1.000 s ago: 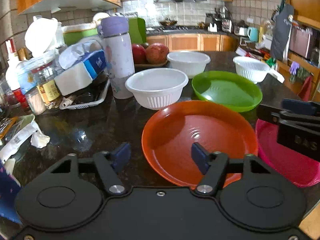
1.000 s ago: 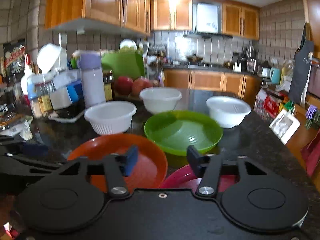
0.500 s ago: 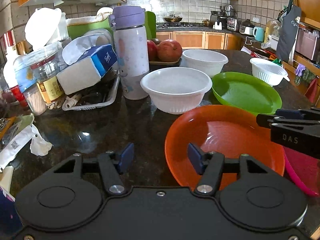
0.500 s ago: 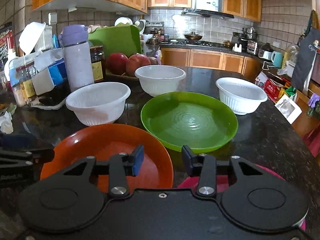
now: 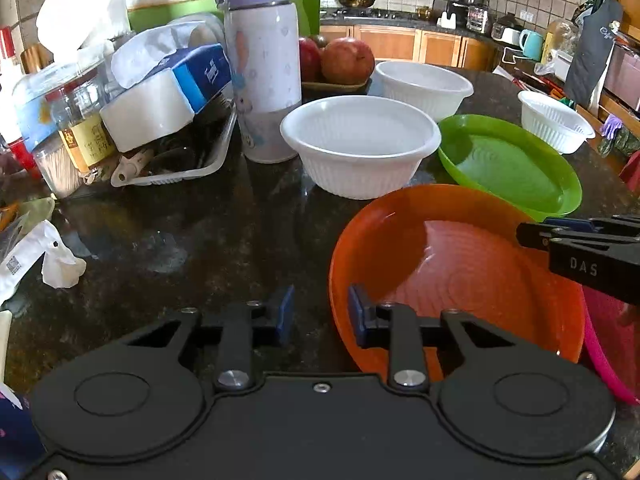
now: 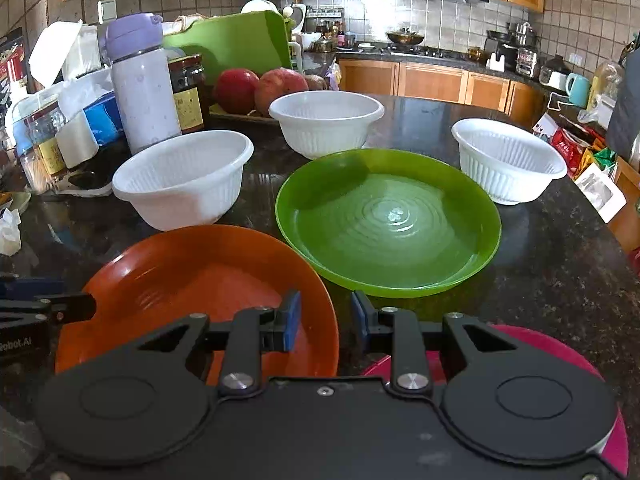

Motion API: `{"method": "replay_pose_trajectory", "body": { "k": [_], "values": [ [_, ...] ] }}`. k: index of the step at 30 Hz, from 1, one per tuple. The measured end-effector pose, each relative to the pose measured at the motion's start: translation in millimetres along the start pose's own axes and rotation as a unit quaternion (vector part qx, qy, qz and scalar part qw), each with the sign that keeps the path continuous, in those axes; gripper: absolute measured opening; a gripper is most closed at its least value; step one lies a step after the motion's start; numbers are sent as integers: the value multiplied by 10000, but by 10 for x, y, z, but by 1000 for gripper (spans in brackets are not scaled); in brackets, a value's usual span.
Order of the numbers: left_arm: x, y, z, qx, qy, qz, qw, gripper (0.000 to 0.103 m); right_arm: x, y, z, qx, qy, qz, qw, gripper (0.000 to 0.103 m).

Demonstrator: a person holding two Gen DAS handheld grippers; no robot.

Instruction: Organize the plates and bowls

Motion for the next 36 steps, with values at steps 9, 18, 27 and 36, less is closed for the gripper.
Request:
{"method": "replay_pose_trajectory", "body": {
  "k": [9, 18, 27, 36],
  "values": [
    [-58, -128, -60, -61, 106, -243, 9996, 24, -59, 10, -15, 59, 147, -62, 9999, 17],
    [-201, -15, 99, 15, 123, -255, 9996, 17, -142, 197, 159, 196, 118, -6, 9997, 15],
    [-478, 273, 428, 359, 163, -242, 9989, 17, -330, 574, 379, 622, 140, 209, 9977, 15],
    [-673, 440, 533, 604, 263, -140, 9977, 17, -511, 738, 510, 877, 229, 277, 9955, 15]
  ]
}}
Point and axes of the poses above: each gripper's, at about its wrist camera, not at the fingertips, and z roughly against the way its jaws point, y to its left, x to its top, the point moved 9 cm from there along -z, roughly the way its jaws point, and after that the axes turned 3 degrees about -z, right-handed, at the moved point
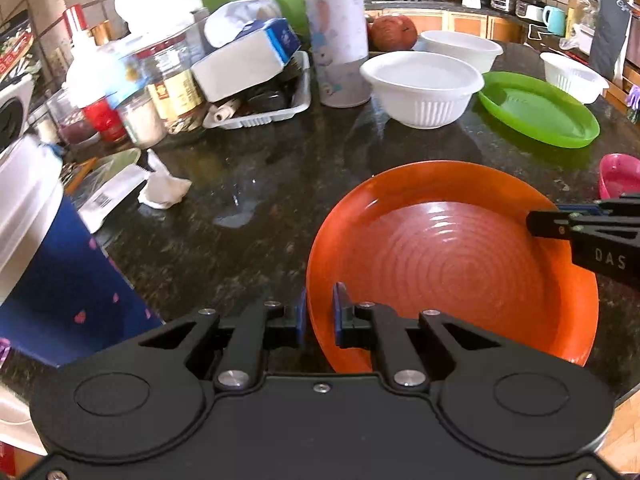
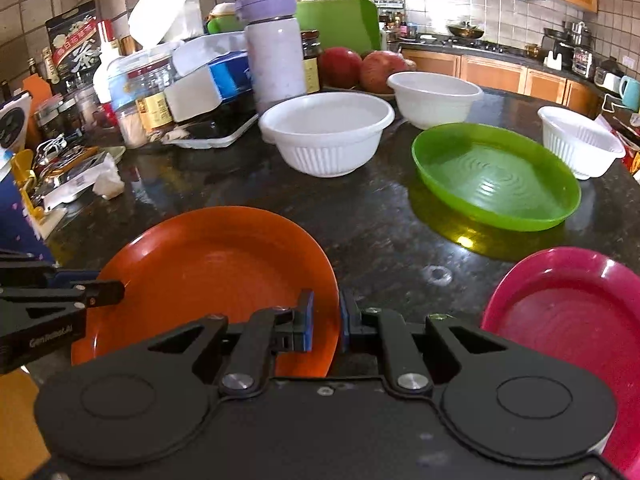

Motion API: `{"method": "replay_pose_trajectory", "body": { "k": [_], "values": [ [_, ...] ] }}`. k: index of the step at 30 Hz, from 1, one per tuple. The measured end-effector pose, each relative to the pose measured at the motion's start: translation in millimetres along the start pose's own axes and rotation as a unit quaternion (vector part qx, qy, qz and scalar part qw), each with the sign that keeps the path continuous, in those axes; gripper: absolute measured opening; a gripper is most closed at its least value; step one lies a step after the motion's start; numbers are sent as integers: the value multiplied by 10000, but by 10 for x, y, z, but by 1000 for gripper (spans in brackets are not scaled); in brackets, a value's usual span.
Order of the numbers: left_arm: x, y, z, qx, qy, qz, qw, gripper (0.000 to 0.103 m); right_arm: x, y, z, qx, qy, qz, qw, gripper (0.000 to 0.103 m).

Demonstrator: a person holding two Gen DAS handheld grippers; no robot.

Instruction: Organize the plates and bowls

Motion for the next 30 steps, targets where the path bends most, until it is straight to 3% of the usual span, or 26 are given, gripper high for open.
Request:
{"method": "replay_pose_trajectory", "body": {
  "k": [3, 8, 12, 14, 16, 20, 23, 30],
  "values": [
    [-11, 10, -8, 39, -40, -4, 10000, 19, -32, -7, 9, 3, 3, -7, 10000, 15],
    [13, -4, 13, 183, -277, -78, 9994, 30, -11, 17, 27, -31, -203, 30, 9998, 17],
    [75, -5, 134, 308, -576, -85, 9978, 32, 73, -8, 111, -146, -554, 67, 9983, 35],
    [129, -16, 226, 313, -758, -54, 9966, 46, 129, -63, 191, -169, -750, 13, 9970, 35],
    [197, -51, 316, 326, -931, -41, 9951, 52, 180, -160, 324, -138, -956, -102, 9953, 35],
    [362, -245, 534, 243, -1313, -75, 9910, 62, 265, -483, 634, -259, -1344, -332, 9900, 38],
    [467, -530, 649, 42, -1484, -217, 9887, 63, 297, -874, 885, -490, -1557, -547, 9851, 38],
    [594, -1477, 651, -761, -1271, -536, 9875, 61, 171, -1883, 1234, -1136, -1500, -706, 9796, 38]
  ]
}}
Point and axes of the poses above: each gripper's, at about its wrist camera, not at the fingertips, and z roughly against the way its jaws point, y to its left, x to its top, the point moved 9 cm from there along -z, roughly the way its jaws point, and after that the axes turned 3 degrees about -z, right-handed, at the moved point
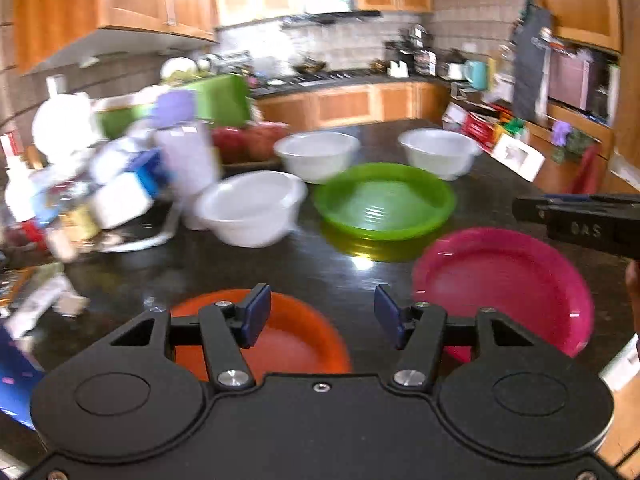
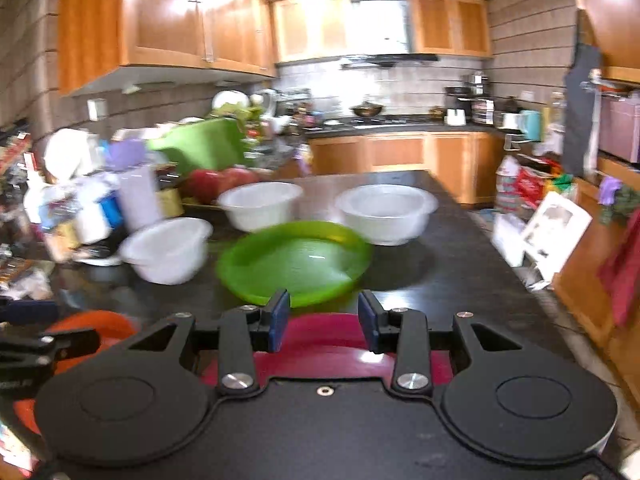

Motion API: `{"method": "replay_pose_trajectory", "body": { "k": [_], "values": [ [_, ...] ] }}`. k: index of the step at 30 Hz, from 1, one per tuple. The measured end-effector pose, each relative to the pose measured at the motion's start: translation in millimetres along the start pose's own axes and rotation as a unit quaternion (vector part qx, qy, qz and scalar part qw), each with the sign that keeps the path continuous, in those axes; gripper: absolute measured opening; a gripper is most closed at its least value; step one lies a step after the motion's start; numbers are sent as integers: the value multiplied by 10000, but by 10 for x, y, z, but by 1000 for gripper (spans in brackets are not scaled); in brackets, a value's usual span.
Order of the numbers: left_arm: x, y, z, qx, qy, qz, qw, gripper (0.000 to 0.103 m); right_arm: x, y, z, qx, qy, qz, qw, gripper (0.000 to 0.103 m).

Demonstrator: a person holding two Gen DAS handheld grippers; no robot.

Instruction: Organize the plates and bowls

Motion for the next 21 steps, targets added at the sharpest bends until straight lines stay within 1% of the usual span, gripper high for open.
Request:
{"method": "replay_pose_trajectory", "body": {
  "k": [2, 4, 6, 8, 13, 17, 19, 21],
  "values": [
    [1, -215, -93, -93, 129, -37, 9999, 58, -53, -223, -23, -154, 78, 71, 9998, 39],
    [-13, -362, -180, -166, 292, -12, 9994, 57, -118, -419, -72, -178, 212, 162, 9995, 39],
    [-44, -472, -260, -218, 472, 90, 9986, 57, -188, -545, -145, -70, 378, 204, 9991, 39],
    [-69, -532, -318, -200, 601, 205, 9978, 57, -237, -585, -223, 119, 508, 254, 9983, 39],
    [-158, -587, -412, 36, 828, 566, 9950, 55, -331, -617, -417, 573, 720, 482, 9946, 39],
    [-207, -650, -507, 264, 944, 793, 9920, 52, -450, -610, -528, 767, 912, 544, 9914, 38],
    [-229, -657, -557, 381, 1023, 875, 9902, 48, -492, -626, -565, 851, 982, 536, 9901, 34],
    [-251, -662, -600, 431, 1093, 951, 9885, 47, -497, -645, -531, 904, 939, 565, 9899, 30]
  ]
}}
Point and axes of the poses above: each gripper's, at about its wrist camera, not at the fingertips, and z roughly against the way its jaws point, y to its left, x to its top, the point moved 9 cm from there along -z, roughly the way its jaws point, and after that the axes turned 3 degrees about -z, right-handed, at the moved point
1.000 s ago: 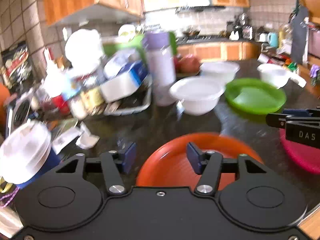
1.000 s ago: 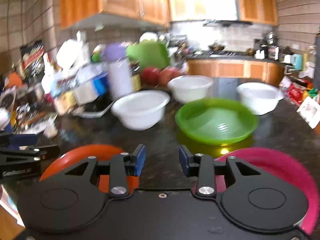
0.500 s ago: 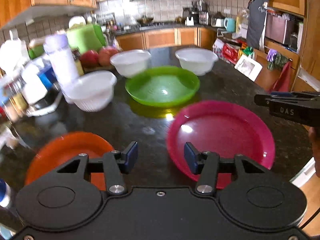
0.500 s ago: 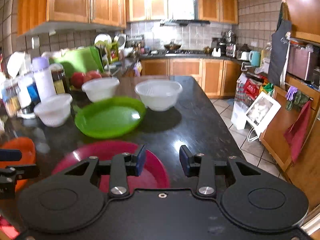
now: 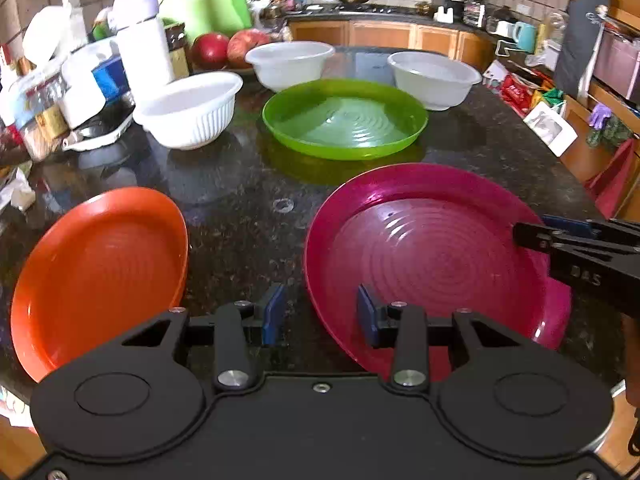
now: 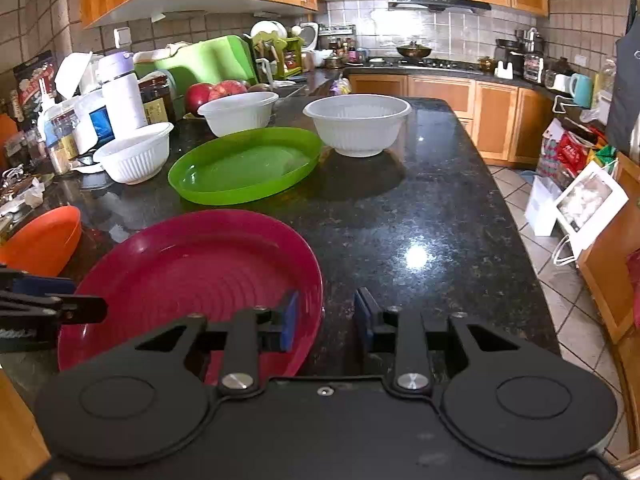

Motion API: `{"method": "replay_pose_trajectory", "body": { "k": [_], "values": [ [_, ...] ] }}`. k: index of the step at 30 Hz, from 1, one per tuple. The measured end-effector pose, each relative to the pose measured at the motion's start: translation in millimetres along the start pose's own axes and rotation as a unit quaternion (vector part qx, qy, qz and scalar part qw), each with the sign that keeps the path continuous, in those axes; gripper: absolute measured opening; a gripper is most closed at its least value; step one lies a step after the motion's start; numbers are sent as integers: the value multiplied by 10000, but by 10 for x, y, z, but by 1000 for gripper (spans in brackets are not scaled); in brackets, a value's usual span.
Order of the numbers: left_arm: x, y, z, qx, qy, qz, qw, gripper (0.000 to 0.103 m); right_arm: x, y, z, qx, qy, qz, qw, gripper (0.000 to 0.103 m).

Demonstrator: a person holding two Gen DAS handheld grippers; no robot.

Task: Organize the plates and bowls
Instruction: 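Grasp the magenta plate rim with the left gripper and lift it, then lower the magenta plate onto the orange plate and open the left gripper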

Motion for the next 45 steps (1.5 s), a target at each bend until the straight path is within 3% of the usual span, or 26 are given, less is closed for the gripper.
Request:
{"method": "replay_pose_trajectory", "body": {
  "k": [3, 6, 13, 17, 26, 34, 45],
  "values": [
    [21, 4, -5, 50, -24, 57, 10000, 42, -4, -15, 16, 85, -6, -5, 10000, 21],
    [35, -21, -23, 7, -30, 68, 10000, 28, 3, 16, 7, 194, 9, -46, 9998, 11],
    [45, -40, -20, -59, -47, -53, 10000, 19, 20, 65, 27, -95, -39, -152, 9998, 10],
    [91, 30, 42, -234, -80, -104, 9996, 19, 96, 144, 104, -173, -142, -324, 9992, 10],
    [251, 552, 366, -165, -475, -120, 9987, 19, 391, 766, 268, -126, -566, -246, 9980, 10],
    [260, 1197, 580, 143, -674, 14, 9976, 19, 550, 1500, 212, 195, -695, -83, 9974, 10],
    [32, 1911, 615, 425, -580, 129, 9973, 19, 505, 2268, 80, 494, -613, 137, 9968, 10]
  ]
}}
Point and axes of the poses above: each gripper's, at about its wrist camera, not at the fingertips, and z roughly against the way its jaws point, y to its left, x to its top, the point moved 9 cm from there along -z, roughly the way its jaws point, and after that the axes turned 3 degrees about -z, right-handed, at the moved point
